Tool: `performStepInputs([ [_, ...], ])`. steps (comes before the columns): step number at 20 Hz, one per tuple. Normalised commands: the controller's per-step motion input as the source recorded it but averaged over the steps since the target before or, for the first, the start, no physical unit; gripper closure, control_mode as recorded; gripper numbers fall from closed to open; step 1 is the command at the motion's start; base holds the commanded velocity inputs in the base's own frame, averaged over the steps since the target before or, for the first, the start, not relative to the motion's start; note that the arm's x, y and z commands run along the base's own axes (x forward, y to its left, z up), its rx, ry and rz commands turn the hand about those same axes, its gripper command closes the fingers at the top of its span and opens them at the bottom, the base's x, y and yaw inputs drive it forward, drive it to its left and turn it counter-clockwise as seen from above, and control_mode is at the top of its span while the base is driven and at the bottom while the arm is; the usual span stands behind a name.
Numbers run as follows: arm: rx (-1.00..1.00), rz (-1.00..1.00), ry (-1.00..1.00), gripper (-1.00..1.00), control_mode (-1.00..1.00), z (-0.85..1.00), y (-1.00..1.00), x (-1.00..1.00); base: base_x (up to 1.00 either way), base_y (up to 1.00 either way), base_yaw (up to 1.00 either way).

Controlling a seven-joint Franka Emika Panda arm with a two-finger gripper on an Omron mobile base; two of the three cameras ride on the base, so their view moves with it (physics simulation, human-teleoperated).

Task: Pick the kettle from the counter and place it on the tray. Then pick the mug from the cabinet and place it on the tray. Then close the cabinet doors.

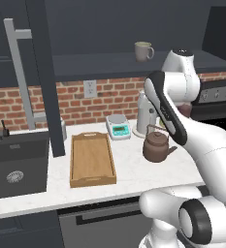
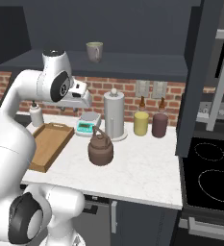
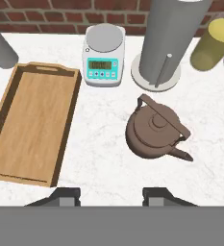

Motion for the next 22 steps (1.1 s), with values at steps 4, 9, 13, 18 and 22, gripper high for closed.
performStepInputs([
  [4,0.00,0.00,-0.05,-1.00,-1.00,0.00,0.00,-0.09,0.00,0.00,0.00],
  [9,0.00,0.00,-0.13,-1.00,-1.00,-0.19,-0.14,-0.07,0.00,0.00,0.00],
  [13,0.00,-0.03,-0.02,-1.00,-1.00,-0.50,-0.44,0.00,0.00,0.00,0.00],
  [18,0.00,0.00,0.00,-1.00,-1.00,-0.49,-0.60,0.10,0.00,0.00,0.00],
  [22,0.00,0.00,0.06,-1.00,-1.00,-0.30,-0.44,0.28,0.00,0.00,0.00],
])
